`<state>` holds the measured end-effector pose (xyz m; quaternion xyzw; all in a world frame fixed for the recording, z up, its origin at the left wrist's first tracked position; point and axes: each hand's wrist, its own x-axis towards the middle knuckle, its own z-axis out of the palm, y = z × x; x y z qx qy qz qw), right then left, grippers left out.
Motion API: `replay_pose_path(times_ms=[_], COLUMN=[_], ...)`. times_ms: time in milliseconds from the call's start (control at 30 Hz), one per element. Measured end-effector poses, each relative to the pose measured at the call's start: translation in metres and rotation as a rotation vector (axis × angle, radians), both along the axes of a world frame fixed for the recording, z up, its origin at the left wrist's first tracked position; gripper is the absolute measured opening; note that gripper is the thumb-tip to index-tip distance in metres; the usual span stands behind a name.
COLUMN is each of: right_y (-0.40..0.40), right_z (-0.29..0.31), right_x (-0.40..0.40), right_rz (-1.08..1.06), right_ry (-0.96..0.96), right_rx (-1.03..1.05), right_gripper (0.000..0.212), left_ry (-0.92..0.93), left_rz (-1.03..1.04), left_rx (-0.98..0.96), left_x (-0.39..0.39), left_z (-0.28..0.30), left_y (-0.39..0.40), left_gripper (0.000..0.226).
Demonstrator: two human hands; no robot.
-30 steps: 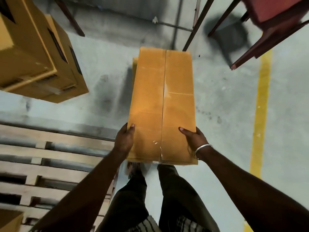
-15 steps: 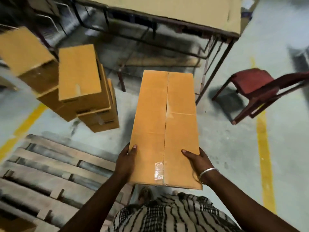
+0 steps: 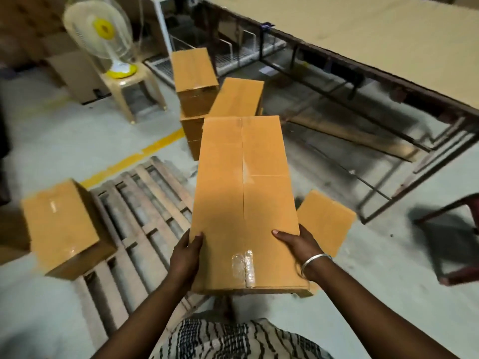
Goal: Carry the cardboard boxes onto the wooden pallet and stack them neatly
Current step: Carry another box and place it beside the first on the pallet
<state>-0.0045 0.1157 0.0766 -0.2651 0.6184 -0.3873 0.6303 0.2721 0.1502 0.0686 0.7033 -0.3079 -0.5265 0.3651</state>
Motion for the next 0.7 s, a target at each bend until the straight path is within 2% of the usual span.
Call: replay_pose_path(times_ms=[67,200,267,400,567,700], right_y=[0.001,-0.001,-0.005,-0.015,-0.030,-0.041], right_z=[0.002,0.008,0.011,0.020,0.022,0.030], right_x=[0.020,0.068,0.097,0.158,0.247,0.317], right_rz=[0.095,0.276,0.360,0.468,0.539,0.572], right_ry=[0.010,0.023,0.075,0.136,0.195,0.198], right_rx=[0.005,0.024,0.011,0.017,-0.001,-0.010], right_gripper=[0.051,0.078,0.073,0.047,0.055,0.058], left_ry=[0.011,0.062,0.090,0.115,0.125,0.082], left_rz=[0.069,0.222,0.278,0.327,0.411,0.454], left_rx=[0.009,0.037,0.051,0.062,0.031,-0.002], left_x=[0.017,0.058,0.080,0.134,0.213,0.279], left_z=[0.007,0.013,0.015,0.012,0.014,0.008], left_y=[0.019,0.044,0.054,0.066,0.070,0.068], left_gripper=[0.059,0.039,0.033,0.050,0.038,0.059])
